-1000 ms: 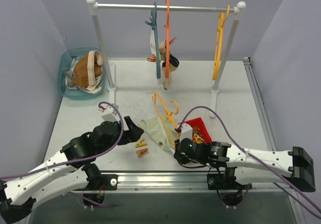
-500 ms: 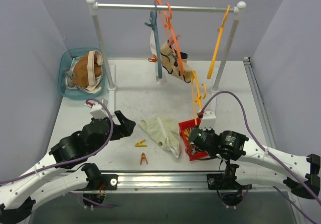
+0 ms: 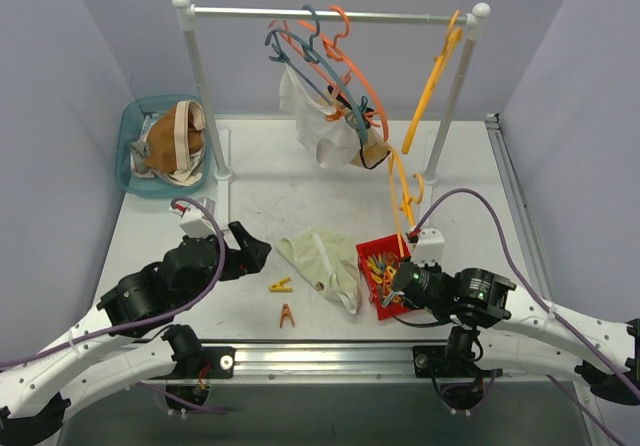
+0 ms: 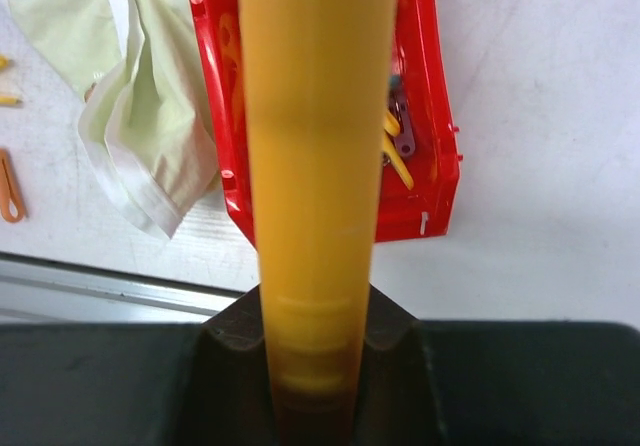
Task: Remove the underwear clipped to the hanger
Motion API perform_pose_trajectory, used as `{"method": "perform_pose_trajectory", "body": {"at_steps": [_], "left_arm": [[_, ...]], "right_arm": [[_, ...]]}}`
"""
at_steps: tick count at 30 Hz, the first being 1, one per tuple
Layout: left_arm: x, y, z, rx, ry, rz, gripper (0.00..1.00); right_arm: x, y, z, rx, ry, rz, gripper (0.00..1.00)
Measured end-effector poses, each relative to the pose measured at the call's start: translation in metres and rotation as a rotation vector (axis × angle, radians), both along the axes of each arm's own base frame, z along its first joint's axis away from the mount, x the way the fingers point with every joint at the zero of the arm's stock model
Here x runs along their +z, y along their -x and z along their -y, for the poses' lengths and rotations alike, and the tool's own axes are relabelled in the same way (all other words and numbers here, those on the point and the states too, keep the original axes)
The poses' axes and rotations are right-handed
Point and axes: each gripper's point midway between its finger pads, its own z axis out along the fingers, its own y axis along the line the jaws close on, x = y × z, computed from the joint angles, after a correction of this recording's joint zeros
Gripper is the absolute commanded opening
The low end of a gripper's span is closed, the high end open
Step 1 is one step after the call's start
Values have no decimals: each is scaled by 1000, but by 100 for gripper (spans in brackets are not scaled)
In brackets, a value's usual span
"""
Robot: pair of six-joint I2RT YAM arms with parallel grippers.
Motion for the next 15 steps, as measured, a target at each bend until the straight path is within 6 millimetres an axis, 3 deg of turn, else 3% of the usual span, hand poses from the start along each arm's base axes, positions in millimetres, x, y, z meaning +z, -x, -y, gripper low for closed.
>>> {"method": "perform_pose_trajectory", "body": {"at_steps": [5,15], "left_arm": [[-7,0,2,-8,-9,-14,94],[-14,3,1,-9,3,-20,94]], "right_arm": [[-10,12,10,22,-20,-36,0],[3,18,16,36,-126,0,0]]}}
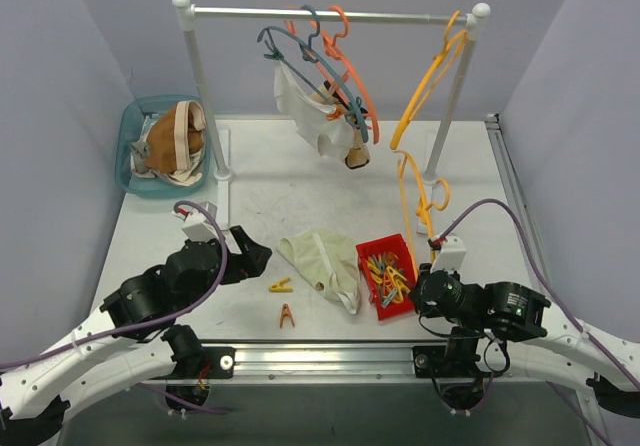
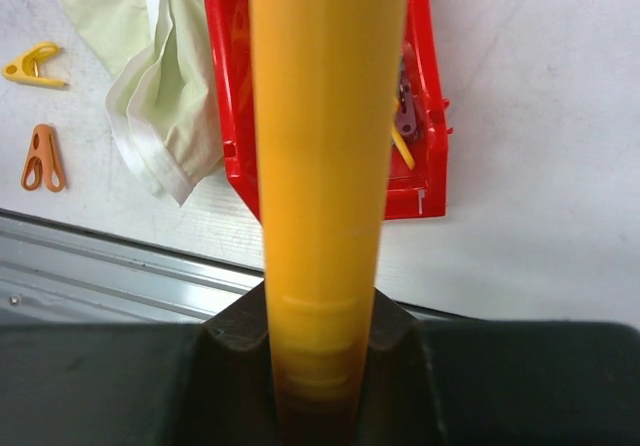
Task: Remove the underwear clipped to the hanger
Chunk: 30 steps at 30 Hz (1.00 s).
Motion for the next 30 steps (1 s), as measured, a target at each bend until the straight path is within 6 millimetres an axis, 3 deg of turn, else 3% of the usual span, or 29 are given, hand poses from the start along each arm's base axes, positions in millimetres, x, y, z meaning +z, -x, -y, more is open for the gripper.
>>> {"method": "perform_pose_trajectory", "body": {"at_steps": [10,17,30], "left_arm": [[-3,0,1,-1,-1,-6,94],[-2,0,0,0,3,-3,94],[-1,5,-5,5,32,7,94]], "right_arm": [[-10,-10,8,-34,117,20,0],[-12,-20,-7,-4,191,29,0],[32,-44,-57,130,103,173,0]]}}
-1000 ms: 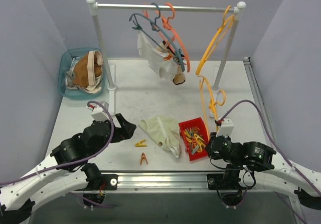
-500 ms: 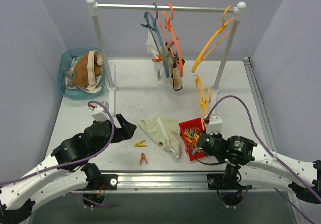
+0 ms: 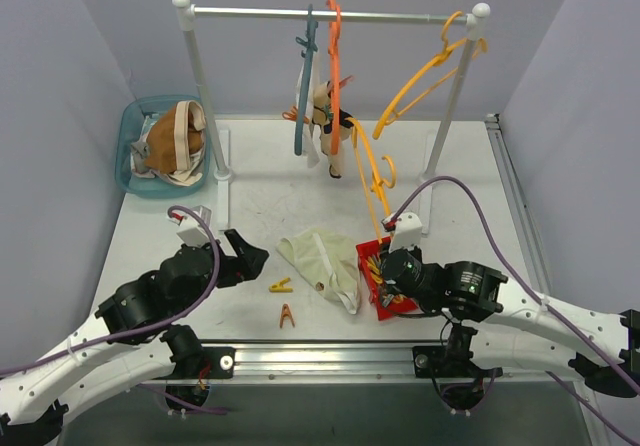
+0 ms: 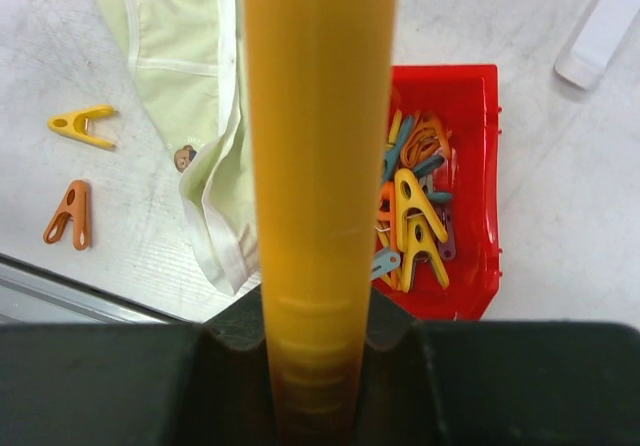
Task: Remove the underwear clipped to the hanger
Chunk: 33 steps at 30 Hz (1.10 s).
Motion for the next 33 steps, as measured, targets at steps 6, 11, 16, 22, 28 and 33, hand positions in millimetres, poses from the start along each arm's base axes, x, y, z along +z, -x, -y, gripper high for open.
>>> {"method": "perform_pose_trajectory", "body": {"at_steps": [6,11,16,22,28,33], "left_arm": [[-3,1,-2,4,6,-3,94],[-4,2,-2,4,4,-6,94],[-6,1,-1,3,-4,-12,94],[-10,0,1,3,-17,-21,94],[-11,0,1,3,-21,-23,94],[-14,-1,2,3,-30,-30,94]], "right_arm": [[7,-3,-6,19,23,55,0],[12,-4,-5,3,26,97,0],[16,-3,5,-47,10,118,0],[16,4,21,-104,-7,111,0],[14,20,21,-79,-35,93,0],[14,25,22,-68,-36,98,0]]}}
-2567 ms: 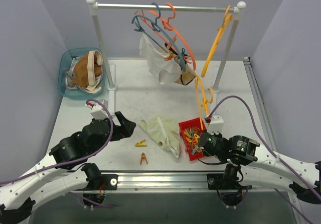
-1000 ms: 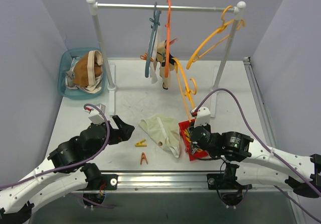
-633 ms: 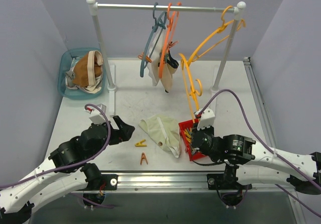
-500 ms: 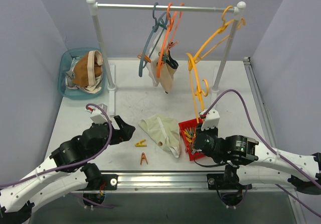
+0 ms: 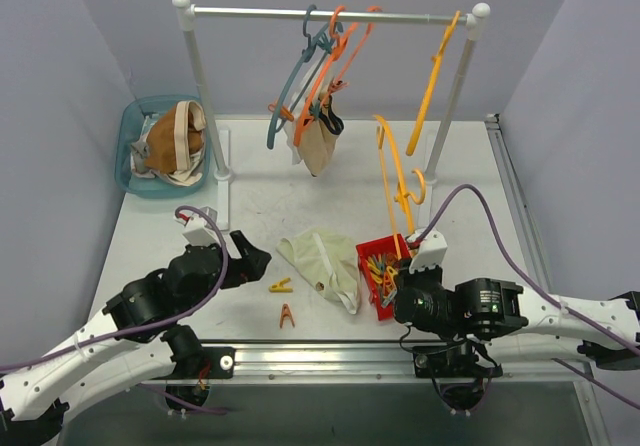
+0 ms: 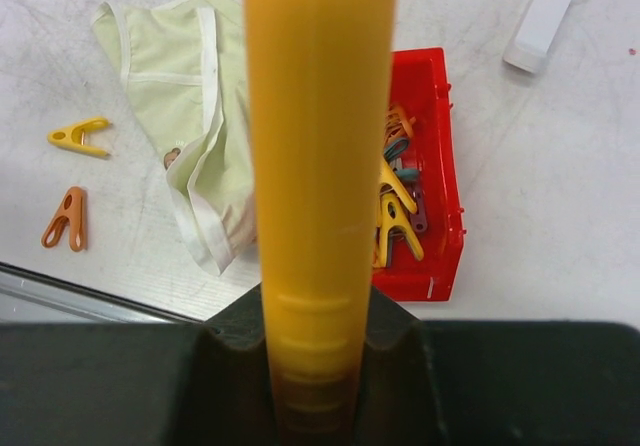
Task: Remove the underwear clipped to the hanger
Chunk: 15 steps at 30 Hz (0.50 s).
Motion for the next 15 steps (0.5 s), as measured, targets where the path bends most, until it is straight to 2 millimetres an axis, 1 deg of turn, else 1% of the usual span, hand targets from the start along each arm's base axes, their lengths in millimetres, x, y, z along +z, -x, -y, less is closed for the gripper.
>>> {"method": "perform_pose_trajectory", "body": {"at_steps": [2,5,8,10,15], "left_arm": [[-3,0,0,-1,-6,-4,94],[-5,-1,2,-4,-12,-11,94],[-7,-1,4,-8,-17,-18,94],[-7,-1,4,-10,-20,-20,94],[-7,-2,4,-4,-19,-20,94]], "right_arm": [[4,-1,1,-5,2,12,0],[25,-10,-1,-41,-8,28,0],[48,-29,-3,-121,-21,31,0],[58,-39,-3,-152,-7,32,0],[69,-64,-14,-148,20,-13,0]]}}
